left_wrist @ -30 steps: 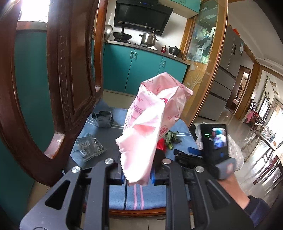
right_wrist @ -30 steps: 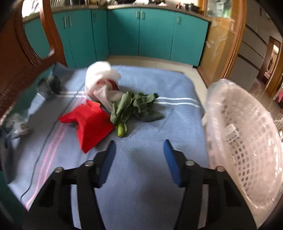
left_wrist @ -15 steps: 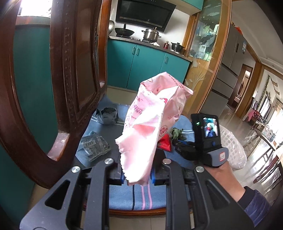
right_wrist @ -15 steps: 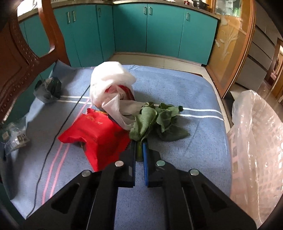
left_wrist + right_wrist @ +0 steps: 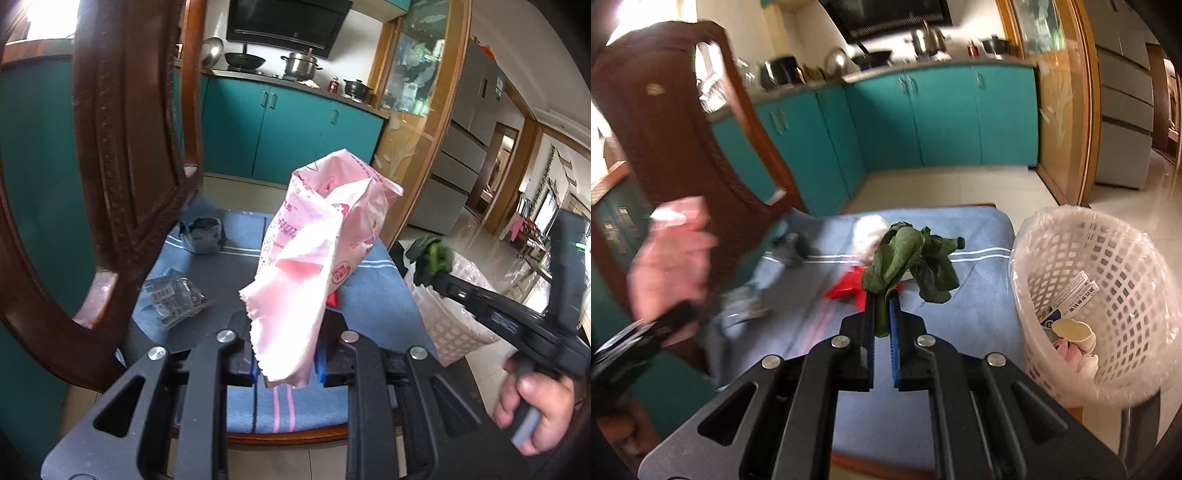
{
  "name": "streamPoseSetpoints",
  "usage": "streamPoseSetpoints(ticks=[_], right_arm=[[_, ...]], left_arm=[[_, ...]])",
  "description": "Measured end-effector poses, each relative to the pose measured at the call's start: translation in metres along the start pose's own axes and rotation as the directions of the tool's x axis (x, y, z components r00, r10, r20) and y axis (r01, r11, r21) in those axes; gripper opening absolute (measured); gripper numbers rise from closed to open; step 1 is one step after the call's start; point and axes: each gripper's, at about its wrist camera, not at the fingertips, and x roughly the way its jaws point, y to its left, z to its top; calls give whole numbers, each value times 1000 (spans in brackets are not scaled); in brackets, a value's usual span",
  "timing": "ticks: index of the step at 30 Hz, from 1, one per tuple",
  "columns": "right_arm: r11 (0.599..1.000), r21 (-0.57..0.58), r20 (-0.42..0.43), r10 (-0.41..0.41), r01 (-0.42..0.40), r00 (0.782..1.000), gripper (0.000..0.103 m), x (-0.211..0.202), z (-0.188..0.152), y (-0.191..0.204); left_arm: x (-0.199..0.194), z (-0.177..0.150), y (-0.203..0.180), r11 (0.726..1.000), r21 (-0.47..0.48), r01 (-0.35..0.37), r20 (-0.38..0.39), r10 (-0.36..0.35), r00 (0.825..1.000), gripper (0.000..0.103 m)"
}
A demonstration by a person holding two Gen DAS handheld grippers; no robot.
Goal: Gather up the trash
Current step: 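Carry the green vegetable into the basket and open the right tool while the left holds the bag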
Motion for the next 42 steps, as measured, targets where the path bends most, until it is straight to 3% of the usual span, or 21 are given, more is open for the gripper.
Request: streamPoseSetpoints(ticks=[6, 34, 39, 42], right_arm=[[1000, -26, 32, 6, -6, 999, 7, -22, -18, 13], [1000, -25, 12, -6, 6, 1000, 7, -11, -22, 11], [998, 4, 62, -59, 59, 996, 7, -20, -9, -12], [987, 69, 112, -152, 145, 982, 7, -30, 6, -52]], left_arm=[[6, -9, -11, 1000, 20, 9, -30, -8, 1000, 22], [15, -16, -13, 999, 46, -25, -56, 27, 998, 22], [12, -16, -12, 999, 44, -25, -54, 28, 998, 22], [11, -16, -11, 999, 42, -26, -52, 28, 998, 22]])
